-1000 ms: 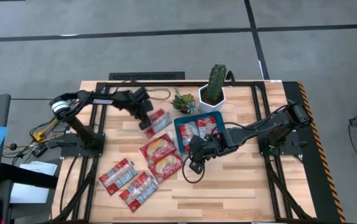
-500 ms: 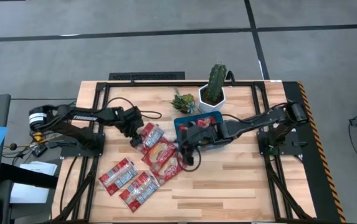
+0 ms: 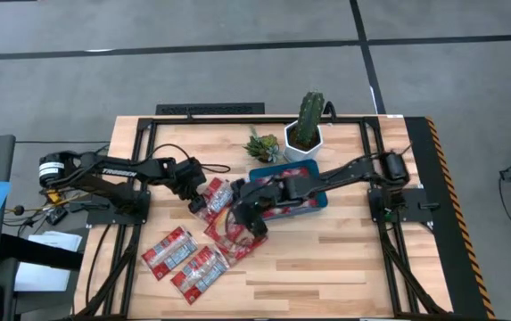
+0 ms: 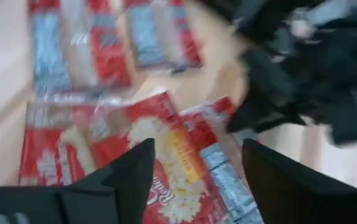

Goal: Sort popcorn bags into baskets
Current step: Put the red popcorn bag into the blue container

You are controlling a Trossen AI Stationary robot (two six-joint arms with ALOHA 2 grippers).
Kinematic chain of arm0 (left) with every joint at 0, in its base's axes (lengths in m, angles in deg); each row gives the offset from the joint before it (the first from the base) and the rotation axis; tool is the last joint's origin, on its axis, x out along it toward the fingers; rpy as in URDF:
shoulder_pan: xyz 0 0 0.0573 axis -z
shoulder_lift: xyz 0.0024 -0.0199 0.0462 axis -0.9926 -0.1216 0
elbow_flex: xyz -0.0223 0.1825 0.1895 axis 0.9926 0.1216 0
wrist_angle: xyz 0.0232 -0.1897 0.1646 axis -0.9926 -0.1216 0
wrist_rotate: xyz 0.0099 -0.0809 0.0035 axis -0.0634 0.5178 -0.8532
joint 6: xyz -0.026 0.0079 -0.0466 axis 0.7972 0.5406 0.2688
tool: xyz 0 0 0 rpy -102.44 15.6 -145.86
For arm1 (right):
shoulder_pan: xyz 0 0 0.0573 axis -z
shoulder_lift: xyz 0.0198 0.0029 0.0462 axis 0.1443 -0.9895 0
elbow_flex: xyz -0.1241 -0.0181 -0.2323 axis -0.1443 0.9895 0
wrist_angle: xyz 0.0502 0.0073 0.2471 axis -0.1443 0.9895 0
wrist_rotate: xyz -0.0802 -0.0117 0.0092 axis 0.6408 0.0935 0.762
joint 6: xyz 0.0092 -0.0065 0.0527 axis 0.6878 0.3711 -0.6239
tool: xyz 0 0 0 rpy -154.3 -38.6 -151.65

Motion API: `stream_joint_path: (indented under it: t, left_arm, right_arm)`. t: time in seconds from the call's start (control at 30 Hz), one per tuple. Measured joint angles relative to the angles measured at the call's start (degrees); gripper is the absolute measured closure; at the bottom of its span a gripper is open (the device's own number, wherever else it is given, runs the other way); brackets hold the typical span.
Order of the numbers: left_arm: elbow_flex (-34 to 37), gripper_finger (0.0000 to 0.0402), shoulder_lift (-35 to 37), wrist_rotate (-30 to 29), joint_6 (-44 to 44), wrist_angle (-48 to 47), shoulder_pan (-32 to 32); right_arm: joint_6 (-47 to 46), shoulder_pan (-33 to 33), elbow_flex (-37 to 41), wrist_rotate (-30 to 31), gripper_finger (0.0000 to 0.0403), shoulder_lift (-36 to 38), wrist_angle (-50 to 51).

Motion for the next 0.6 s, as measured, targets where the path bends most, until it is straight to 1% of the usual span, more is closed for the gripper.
stream_joint_path:
  t: [0.03, 0.17, 0.33, 0.5, 0.6]
  left_arm:
    - [0.0, 0.0155, 0.0, -0.02, 0.23, 0.03, 0.0]
    - [0.02, 0.0155, 0.0, -0.13, 0.53, 0.23, 0.0]
    - [0.02, 0.0155, -0.02, -0.62, 0.85, 0.35, 0.0]
    - [0.02, 0.0155, -0.02, -1.3, 1.46, 0.73, 0.0]
    - [0.02, 0.0155, -0.02, -1.49, 1.59, 0.75, 0.0]
  right_arm:
    - [1.83, -0.4, -1.45, -0.14, 0.0123, -1.21, 3.56]
    - [5.23, -2.12, -7.21, -0.17, 0.0108, -6.59, 10.07]
    - [5.36, -4.0, -12.68, 2.38, 0.0108, -12.06, 12.22]
    - [5.22, -4.69, -14.3, 3.39, 0.011, -15.5, 13.35]
    - [5.21, -4.65, -14.22, 7.5, 0.011, -17.09, 13.28]
